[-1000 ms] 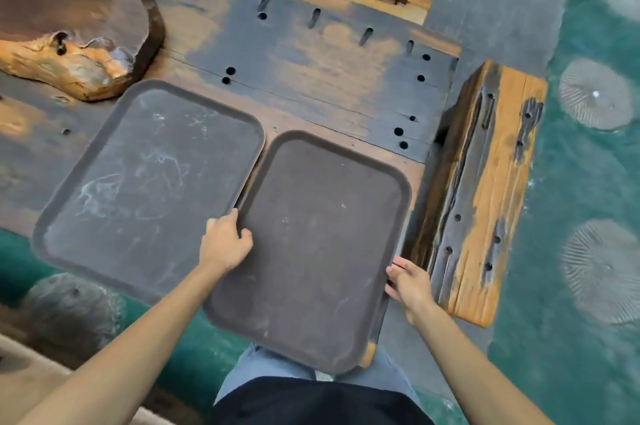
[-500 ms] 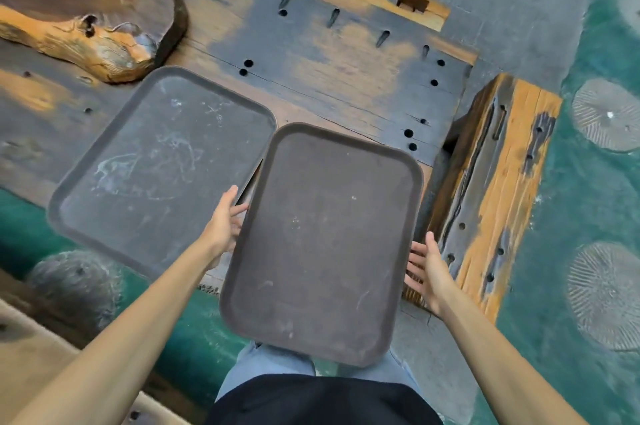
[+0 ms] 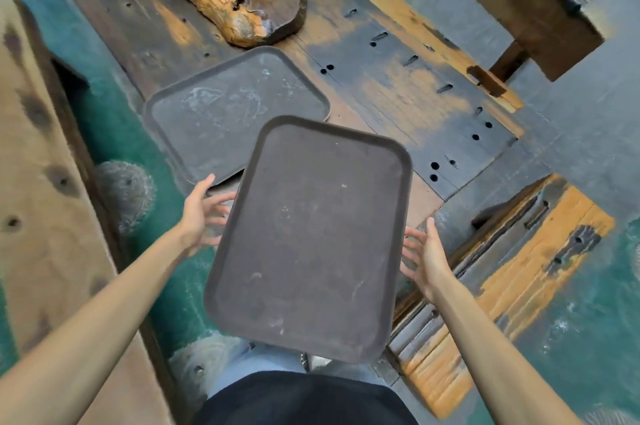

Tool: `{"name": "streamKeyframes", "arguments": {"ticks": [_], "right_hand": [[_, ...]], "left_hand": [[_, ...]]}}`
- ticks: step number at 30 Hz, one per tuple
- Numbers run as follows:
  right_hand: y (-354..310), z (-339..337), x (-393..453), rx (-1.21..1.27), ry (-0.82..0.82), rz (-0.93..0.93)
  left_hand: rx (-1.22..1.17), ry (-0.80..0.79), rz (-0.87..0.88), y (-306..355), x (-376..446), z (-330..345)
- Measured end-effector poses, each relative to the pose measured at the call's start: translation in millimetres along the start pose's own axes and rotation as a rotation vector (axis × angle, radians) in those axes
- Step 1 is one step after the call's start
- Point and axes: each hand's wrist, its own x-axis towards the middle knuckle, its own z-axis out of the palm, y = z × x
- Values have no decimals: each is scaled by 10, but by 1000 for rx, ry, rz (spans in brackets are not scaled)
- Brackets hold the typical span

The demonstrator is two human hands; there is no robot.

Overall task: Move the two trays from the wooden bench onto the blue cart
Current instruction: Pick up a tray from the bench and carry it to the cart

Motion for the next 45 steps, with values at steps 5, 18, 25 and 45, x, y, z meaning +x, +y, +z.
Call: {"name": "streamKeyframes", "arguments": {"ticks": [5, 18, 25, 45], "right_hand": [[6, 34, -215, -169, -116, -59], [828, 1026, -825, -609, -432, -53], [1848, 1605, -1648, -790, -615, -66], [4847, 2086, -4633, -1270, -1040, -104]], "left_hand": [[-141, 118, -11, -616, -643, -188], [-508, 483, -12, -2494, -2479, -959], [-747, 663, -41, -3972, -3772, -1264], [-1207, 1103, 52, -7241, -7100, -1165]]}}
